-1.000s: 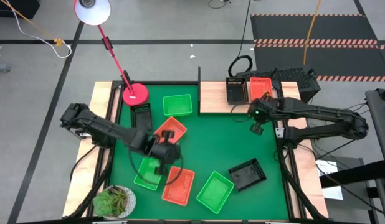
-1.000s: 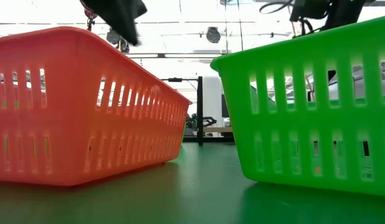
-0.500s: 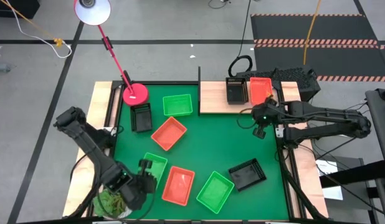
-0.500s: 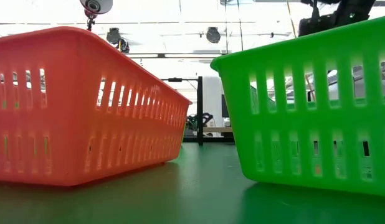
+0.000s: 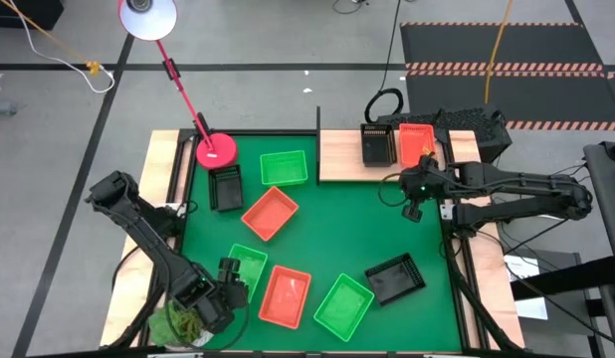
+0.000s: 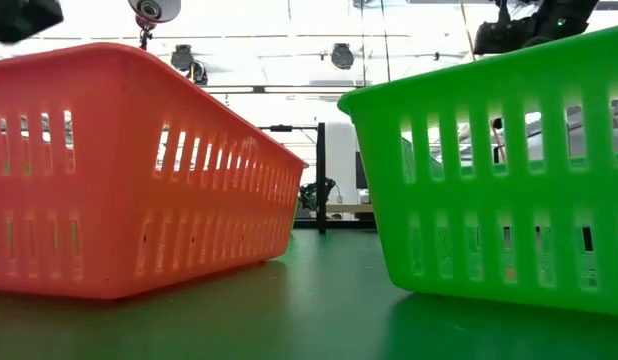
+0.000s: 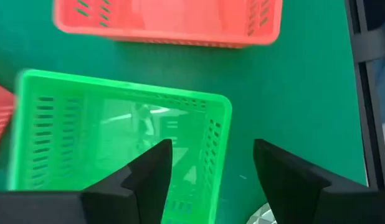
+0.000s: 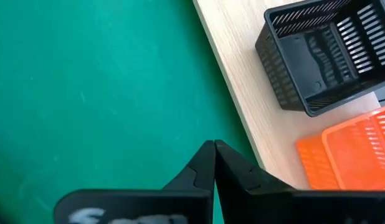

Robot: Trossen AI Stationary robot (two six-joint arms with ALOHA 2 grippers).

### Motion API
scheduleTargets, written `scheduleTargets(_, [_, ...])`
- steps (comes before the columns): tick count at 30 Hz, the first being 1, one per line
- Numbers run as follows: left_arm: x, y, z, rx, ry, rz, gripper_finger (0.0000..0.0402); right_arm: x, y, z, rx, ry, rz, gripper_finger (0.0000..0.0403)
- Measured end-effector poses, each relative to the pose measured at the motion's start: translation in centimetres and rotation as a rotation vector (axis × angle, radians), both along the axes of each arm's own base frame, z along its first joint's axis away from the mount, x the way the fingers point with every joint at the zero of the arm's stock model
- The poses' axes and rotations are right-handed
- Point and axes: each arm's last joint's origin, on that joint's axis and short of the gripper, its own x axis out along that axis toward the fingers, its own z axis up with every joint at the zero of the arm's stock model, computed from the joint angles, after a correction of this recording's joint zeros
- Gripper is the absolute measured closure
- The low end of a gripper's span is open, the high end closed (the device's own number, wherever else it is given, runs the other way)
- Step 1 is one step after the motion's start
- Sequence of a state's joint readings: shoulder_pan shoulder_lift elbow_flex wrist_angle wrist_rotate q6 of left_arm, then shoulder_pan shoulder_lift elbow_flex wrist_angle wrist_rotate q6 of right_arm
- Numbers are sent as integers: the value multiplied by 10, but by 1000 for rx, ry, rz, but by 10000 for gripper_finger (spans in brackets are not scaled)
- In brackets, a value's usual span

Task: Stack baskets on shelf by color
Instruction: Put the bottom left green bin on the shelf

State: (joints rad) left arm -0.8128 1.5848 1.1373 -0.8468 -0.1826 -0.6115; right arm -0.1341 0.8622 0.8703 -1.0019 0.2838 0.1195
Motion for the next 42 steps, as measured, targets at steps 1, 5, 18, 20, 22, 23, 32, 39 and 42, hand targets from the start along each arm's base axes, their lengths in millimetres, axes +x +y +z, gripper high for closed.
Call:
scheduleTargets(1, [0,0,-2,-6,4,-1,186,0,0,0,-1,0,0,403])
scheduleTargets(5, [-1,1,-8,-18,9,-2,214,0,0,0,-2,-3,3,403])
scheduleTargets(18, [-8,7,-24,-14,79,38,241,1,0,0,-2,-7,1,403])
scheduleTargets(20, [-9,7,-26,-16,86,37,242,1,0,0,-2,-7,0,403])
scheduleTargets(22, [-10,8,-27,-27,100,35,248,1,0,0,-2,-9,0,403])
scheduleTargets(23, [-11,8,-28,-29,109,34,252,1,0,1,-3,-13,0,403])
scheduleTargets(32, [-13,9,-31,-23,131,21,310,7,-1,4,-12,-89,1,403])
scheduleTargets(39, [-12,9,-31,-15,122,19,317,9,-1,5,-17,-105,7,403])
scheduleTargets(42, [-12,10,-31,-15,123,20,329,9,-1,5,-17,-106,7,403])
